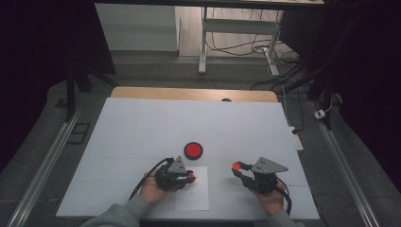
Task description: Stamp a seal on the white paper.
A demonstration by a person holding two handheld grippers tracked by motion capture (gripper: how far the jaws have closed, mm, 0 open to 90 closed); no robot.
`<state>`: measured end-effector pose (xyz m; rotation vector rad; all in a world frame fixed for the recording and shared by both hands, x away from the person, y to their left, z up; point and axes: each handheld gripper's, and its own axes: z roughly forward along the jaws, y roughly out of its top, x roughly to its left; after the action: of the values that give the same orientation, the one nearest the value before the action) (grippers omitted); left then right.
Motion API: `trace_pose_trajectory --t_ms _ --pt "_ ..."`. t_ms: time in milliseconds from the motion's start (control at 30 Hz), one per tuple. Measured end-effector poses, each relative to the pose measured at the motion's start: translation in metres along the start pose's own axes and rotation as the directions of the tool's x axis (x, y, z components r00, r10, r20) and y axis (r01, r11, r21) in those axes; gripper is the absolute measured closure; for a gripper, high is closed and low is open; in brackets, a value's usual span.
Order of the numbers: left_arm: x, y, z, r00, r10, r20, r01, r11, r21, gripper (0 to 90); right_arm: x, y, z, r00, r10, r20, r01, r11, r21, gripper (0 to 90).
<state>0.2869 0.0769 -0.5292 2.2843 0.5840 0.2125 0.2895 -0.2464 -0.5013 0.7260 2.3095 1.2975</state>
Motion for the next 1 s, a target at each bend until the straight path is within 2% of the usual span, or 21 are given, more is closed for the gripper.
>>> trace_pose_trajectory --t_ms 1000 --pt "-0.0004 -0.0008 0.0002 1.0000 -0.003 -0.003 0.003 1.0000 -0.004 73.0 0.0006 0.0004 -0.0006 1.0000 -0.002 -0.001 0.002 1.000 -0.002 64.3"
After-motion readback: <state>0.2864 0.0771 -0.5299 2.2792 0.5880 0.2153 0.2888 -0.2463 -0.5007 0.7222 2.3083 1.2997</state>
